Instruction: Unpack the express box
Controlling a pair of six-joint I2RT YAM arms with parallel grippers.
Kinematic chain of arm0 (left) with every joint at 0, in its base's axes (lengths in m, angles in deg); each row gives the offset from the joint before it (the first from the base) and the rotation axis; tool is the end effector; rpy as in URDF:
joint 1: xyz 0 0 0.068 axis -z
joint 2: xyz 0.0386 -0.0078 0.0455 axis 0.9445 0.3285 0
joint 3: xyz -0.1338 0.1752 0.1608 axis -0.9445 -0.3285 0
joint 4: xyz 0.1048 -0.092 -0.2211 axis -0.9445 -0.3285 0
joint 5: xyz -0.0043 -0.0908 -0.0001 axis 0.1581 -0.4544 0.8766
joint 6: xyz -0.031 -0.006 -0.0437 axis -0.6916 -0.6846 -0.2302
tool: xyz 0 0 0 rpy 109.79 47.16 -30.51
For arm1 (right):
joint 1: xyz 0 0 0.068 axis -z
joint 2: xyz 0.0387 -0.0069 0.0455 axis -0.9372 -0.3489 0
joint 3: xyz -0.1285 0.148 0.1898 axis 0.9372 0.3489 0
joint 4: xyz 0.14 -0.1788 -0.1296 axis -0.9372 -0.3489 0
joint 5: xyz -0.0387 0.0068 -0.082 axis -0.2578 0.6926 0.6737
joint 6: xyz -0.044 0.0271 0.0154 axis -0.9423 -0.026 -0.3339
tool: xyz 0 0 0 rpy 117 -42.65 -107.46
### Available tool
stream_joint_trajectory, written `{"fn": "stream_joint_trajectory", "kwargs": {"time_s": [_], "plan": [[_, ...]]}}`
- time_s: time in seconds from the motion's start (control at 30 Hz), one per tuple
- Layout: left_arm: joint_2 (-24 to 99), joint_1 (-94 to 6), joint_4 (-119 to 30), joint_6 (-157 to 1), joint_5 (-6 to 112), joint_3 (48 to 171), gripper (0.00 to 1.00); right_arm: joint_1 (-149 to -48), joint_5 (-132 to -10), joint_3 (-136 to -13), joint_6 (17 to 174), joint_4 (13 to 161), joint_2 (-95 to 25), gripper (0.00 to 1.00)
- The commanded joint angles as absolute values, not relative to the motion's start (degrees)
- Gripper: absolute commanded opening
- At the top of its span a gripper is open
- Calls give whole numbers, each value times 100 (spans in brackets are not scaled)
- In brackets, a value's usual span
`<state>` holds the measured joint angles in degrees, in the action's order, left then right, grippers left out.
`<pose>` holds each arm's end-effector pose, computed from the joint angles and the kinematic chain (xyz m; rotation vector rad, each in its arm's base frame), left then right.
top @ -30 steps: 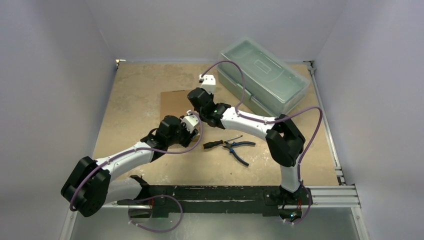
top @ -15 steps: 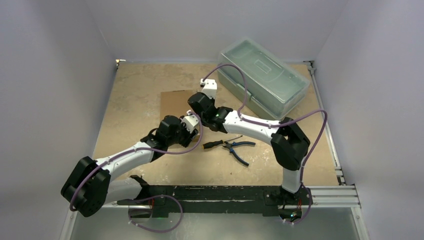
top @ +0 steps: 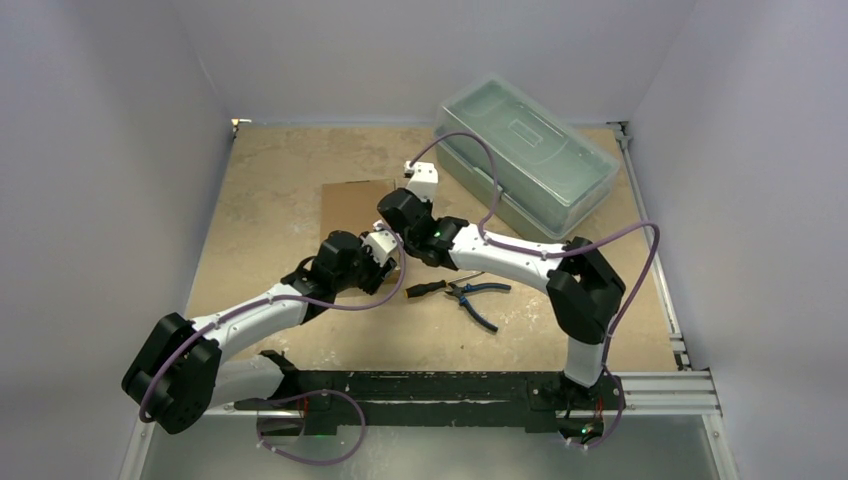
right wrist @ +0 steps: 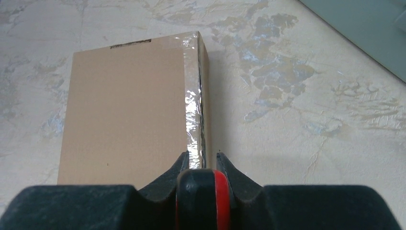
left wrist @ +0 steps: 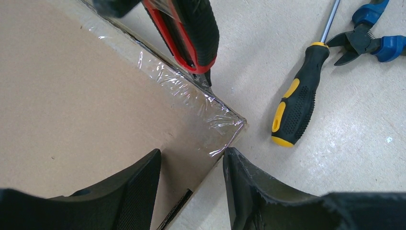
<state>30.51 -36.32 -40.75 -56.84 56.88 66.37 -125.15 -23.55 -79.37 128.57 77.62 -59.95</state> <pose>0.1964 -0.1384 0.1896 0.8660 1.9950 -0.3313 0.2575 0.3355 0.2586 0.1010 2.0419 0.2851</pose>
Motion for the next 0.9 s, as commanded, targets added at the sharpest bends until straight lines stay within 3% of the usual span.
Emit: {"fn": "stream_joint_trajectory", "kwargs": {"time_s": [0.0,0.17,0.37,0.63,0.87], "plan": [[3083,-3733,-3936,-5800,5718,6823,48,-12823,-2577,-7786,13211,7466,-5555,0],[3057,-3734,-3922,-5797,5581,6816,48,-12838,-2598,-7628,13281,7575,-5532,0],[2892,-3742,-3713,-5934,5244,6703,61,-12835,-2636,-7663,13050,7883,-5709,0],[3090,-3769,-3635,-6134,5278,6732,54,-12814,-2600,-7486,12988,8020,-5628,0],[1918,-3796,-3559,-6982,5574,6524,58,-12695,-2609,-7494,12487,8492,-5837,0]]}}
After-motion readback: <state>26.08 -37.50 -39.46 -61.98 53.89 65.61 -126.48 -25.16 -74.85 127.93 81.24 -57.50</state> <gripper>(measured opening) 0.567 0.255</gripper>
